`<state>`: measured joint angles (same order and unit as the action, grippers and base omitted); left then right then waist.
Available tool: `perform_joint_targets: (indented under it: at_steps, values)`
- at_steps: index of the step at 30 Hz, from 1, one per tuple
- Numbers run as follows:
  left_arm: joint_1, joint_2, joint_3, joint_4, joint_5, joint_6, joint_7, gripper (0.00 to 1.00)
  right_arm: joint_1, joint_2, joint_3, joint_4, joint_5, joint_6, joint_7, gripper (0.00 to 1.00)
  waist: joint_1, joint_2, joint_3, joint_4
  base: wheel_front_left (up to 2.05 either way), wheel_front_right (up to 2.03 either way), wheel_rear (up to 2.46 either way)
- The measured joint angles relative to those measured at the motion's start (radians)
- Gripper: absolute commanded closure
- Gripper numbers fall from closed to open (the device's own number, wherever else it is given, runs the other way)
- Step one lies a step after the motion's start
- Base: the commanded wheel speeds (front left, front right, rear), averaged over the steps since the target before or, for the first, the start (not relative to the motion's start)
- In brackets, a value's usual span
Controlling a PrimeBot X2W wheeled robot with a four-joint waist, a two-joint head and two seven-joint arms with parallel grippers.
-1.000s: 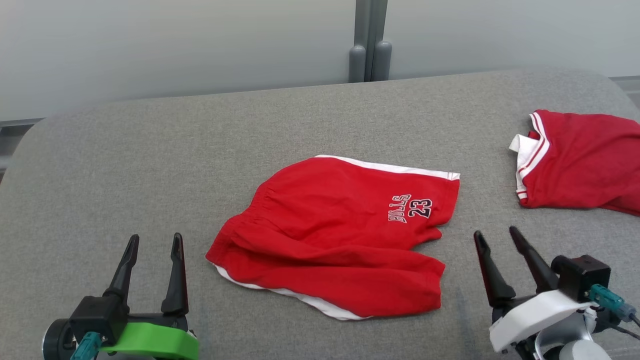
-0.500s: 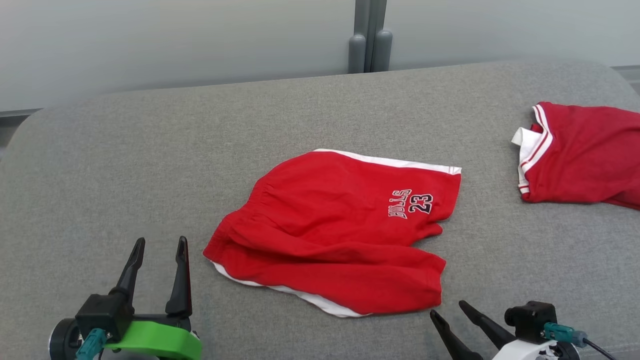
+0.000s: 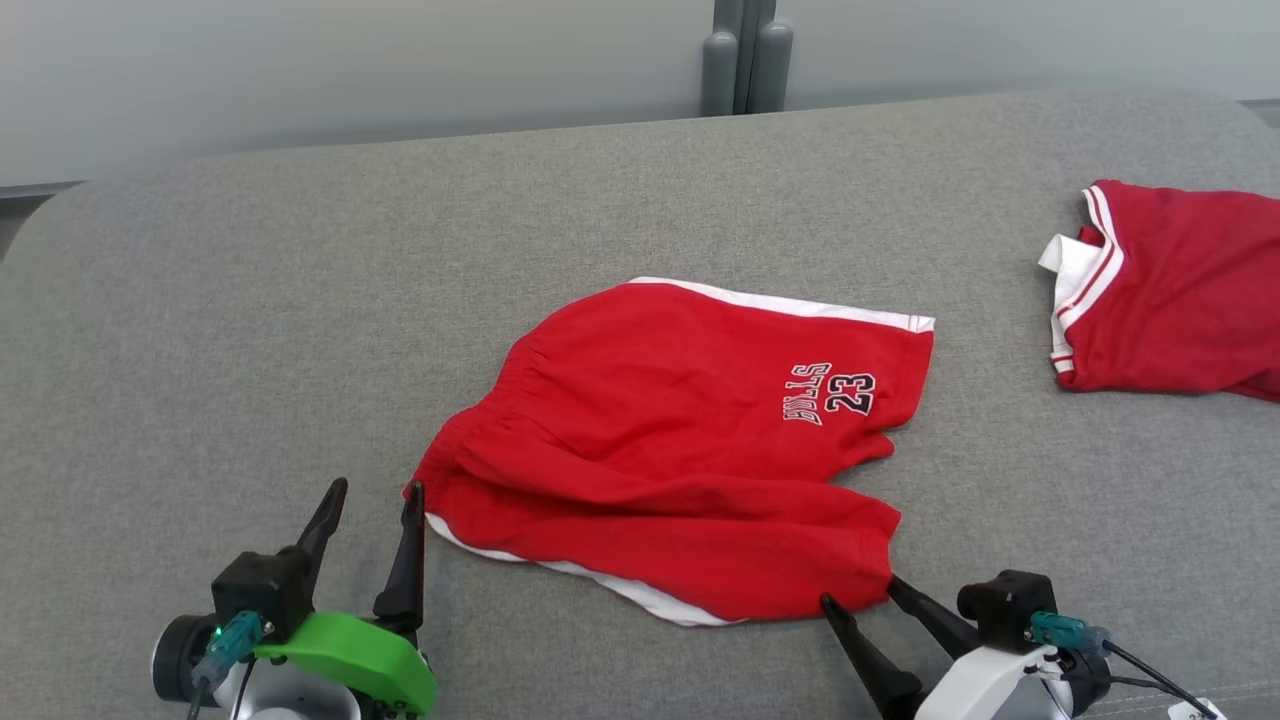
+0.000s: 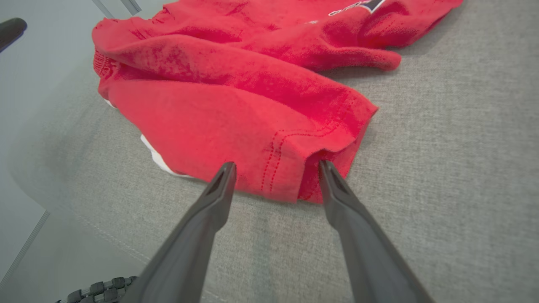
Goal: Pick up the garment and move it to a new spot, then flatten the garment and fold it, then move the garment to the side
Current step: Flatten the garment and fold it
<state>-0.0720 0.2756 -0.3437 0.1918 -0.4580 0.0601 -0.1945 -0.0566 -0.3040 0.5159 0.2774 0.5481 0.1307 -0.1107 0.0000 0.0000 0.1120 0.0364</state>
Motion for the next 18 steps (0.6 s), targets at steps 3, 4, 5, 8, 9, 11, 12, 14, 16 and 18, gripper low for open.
perform_joint_targets:
  at_steps: [3,4,5,8,9,11,12,14,16,18]
  values:
    - [-0.024,-0.004,-0.016,0.052,-0.012,-0.019,0.032,0.00,-0.021,0.001,0.027,0.014,0.007,0.000,-0.007,0.00,0.0000,0.0000,0.011,0.001,0.00,0.00,0.00]
    - [-0.033,-0.004,-0.020,0.072,-0.016,-0.026,0.045,0.00,-0.029,0.001,0.037,0.020,0.010,0.000,-0.007,0.00,0.0000,0.0000,0.015,0.001,0.00,0.00,0.00]
    - [-0.033,-0.004,-0.020,0.072,-0.016,-0.026,0.045,0.00,-0.029,0.001,0.037,0.020,0.010,0.000,-0.007,0.00,0.0000,0.0000,0.015,0.001,0.00,0.00,0.00]
    - [-0.068,-0.004,-0.024,0.119,-0.021,-0.037,0.062,0.00,-0.055,0.001,0.070,0.028,0.016,0.000,-0.011,0.00,0.0000,0.0000,0.028,-0.001,0.00,0.00,0.00]
    - [-0.081,-0.003,-0.026,0.138,-0.026,-0.043,0.070,0.00,-0.062,0.001,0.080,0.029,0.022,0.000,-0.015,0.00,0.0000,0.0000,0.032,-0.003,0.00,0.00,0.00]
    - [-0.095,0.003,-0.032,0.173,-0.026,-0.053,0.080,0.00,-0.074,0.001,0.104,0.033,0.033,0.000,-0.016,0.00,0.0000,0.0000,0.040,-0.007,0.00,0.00,0.00]
    - [-0.103,0.004,-0.034,0.188,-0.026,-0.059,0.082,0.00,-0.078,0.001,0.113,0.036,0.039,0.000,-0.019,0.00,0.0000,0.0000,0.044,-0.009,0.00,0.00,0.00]
    - [-0.121,0.010,-0.043,0.223,-0.030,-0.077,0.102,0.00,-0.086,0.000,0.129,0.042,0.050,0.000,-0.023,0.00,0.0000,0.0000,0.051,-0.015,0.00,0.00,0.00]
    - [-0.134,0.013,-0.046,0.250,-0.031,-0.087,0.102,0.00,-0.095,-0.004,0.146,0.046,0.059,0.000,-0.029,0.00,0.0000,0.0000,0.057,-0.021,0.00,0.00,0.00]
    - [-0.148,0.017,-0.048,0.272,-0.031,-0.095,0.095,0.00,-0.100,-0.008,0.161,0.051,0.067,0.000,-0.032,0.09,0.0000,0.0000,0.061,-0.027,0.00,0.00,0.00]
